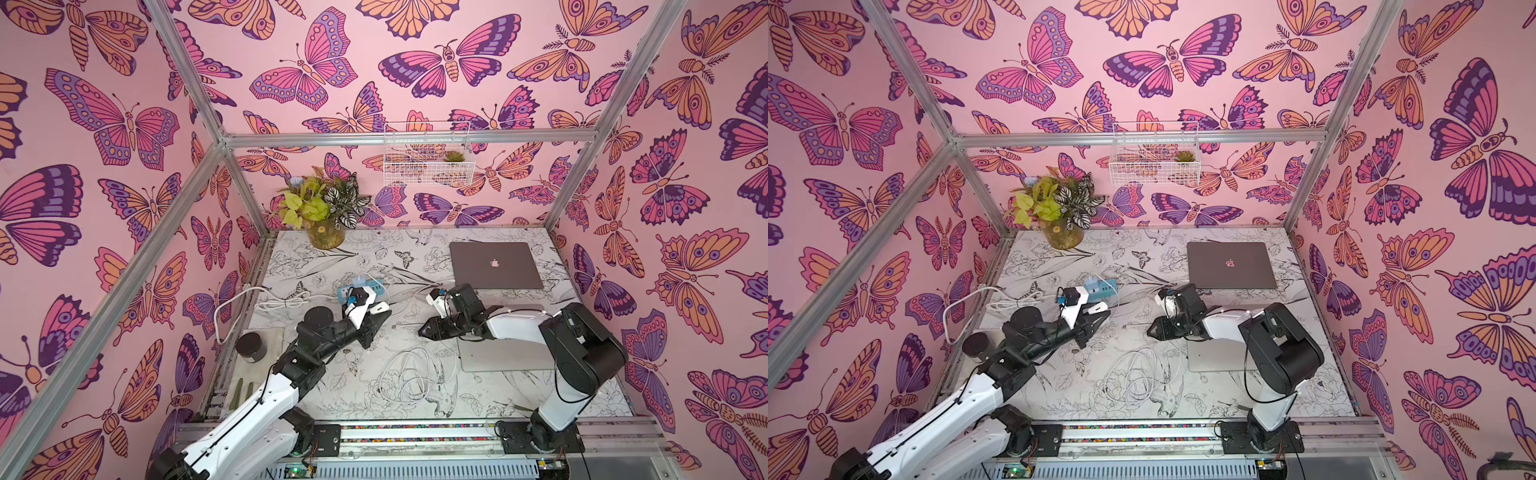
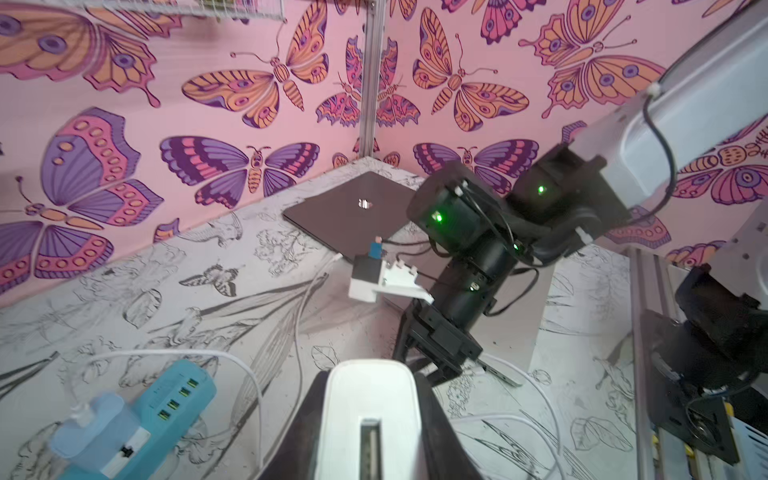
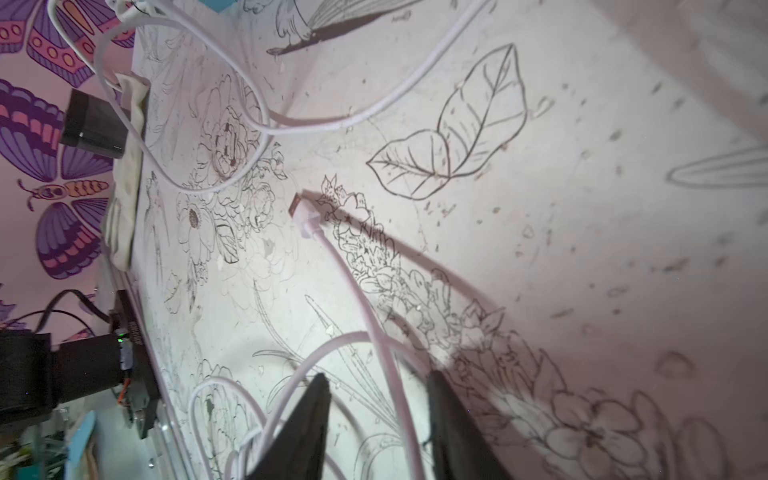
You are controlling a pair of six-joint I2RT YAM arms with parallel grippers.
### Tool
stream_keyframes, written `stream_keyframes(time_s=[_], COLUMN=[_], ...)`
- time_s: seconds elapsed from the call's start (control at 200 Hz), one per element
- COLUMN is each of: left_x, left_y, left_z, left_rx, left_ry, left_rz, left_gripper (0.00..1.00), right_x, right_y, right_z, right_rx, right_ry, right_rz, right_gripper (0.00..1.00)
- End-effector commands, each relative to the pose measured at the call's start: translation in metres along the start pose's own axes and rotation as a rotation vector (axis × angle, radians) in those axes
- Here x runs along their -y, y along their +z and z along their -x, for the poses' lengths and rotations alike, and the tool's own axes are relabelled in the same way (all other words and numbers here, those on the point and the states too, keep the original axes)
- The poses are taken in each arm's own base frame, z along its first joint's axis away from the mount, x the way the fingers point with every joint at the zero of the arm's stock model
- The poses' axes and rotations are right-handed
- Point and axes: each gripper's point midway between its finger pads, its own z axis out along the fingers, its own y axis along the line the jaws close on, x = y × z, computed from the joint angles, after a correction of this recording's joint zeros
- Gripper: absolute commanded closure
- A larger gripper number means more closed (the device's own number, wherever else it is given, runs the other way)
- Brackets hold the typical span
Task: Unplug the laptop charger
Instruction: Place the charging cable at the center of the board, then place the plug at the center of the board.
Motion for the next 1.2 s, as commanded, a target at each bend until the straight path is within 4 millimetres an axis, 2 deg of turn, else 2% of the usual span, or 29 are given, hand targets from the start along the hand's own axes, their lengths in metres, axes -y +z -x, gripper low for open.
stream_keyframes(time_s=[0.0,0.055,0.08,0.24,0.341,0.406,0.496,0.556,0.651,0.771,0.791,0.907,1.012,1.127,1.192], left_x=[0.008,0.013,0.015,0.026,0.026,0.021,0.011,0.01,0.015,0.018,0.016,0.006,0.001,-0.006,-0.009], left_y=[0.007,0.013,0.016,0.032,0.039,0.044,0.051,0.056,0.066,0.071,0.072,0.076,0.082,0.088,0.09], left_z=[-0.025,-0.034,-0.038,-0.072,-0.096,-0.113,-0.127,-0.135,-0.135,-0.145,-0.148,-0.163,-0.169,-0.172,-0.166], left_rx=[-0.129,-0.182,-0.21,-0.446,-0.56,-0.651,-0.749,-0.796,-0.825,-0.863,-0.87,-0.91,-0.923,-0.927,-0.909], left_ry=[-0.076,-0.12,-0.144,-0.277,-0.33,-0.343,-0.376,-0.44,-0.523,-0.462,-0.46,-0.454,-0.446,-0.428,-0.419], left_rz=[-0.014,-0.029,-0.036,-0.087,-0.088,-0.069,-0.054,-0.108,-0.183,-0.152,-0.141,-0.086,-0.076,-0.052,-0.037], left_gripper=[1.0,1.0,1.0,1.0,1.0,1.0,1.0,1.0,1.0,1.0,0.95,0.97,0.96,0.84,0.65], right_x=[0.002,0.001,-0.006,-0.016,-0.019,-0.023,-0.03,-0.032,-0.03,-0.02,-0.019,-0.024,-0.026,-0.027,-0.027], right_y=[-0.028,-0.041,-0.054,-0.116,-0.144,-0.154,-0.155,-0.153,-0.149,-0.149,-0.148,-0.149,-0.145,-0.145,-0.145], right_z=[0.033,0.043,0.052,0.092,0.105,0.107,0.105,0.102,0.1,0.099,0.098,0.099,0.101,0.101,0.1], right_rx=[0.104,0.141,0.183,0.383,0.53,0.609,0.681,0.697,0.695,0.696,0.697,0.727,0.713,0.709,0.705], right_ry=[-0.063,-0.089,-0.114,-0.179,-0.206,-0.226,-0.27,-0.278,-0.281,-0.267,-0.268,-0.276,-0.281,-0.285,-0.29], right_rz=[-0.131,-0.171,-0.178,-0.325,-0.361,-0.347,-0.285,-0.261,-0.258,-0.308,-0.31,-0.276,-0.26,-0.258,-0.261], right_gripper=[0.41,0.36,0.35,0.33,0.33,0.34,0.34,0.35,0.35,0.35,0.35,0.35,0.35,0.35,0.35])
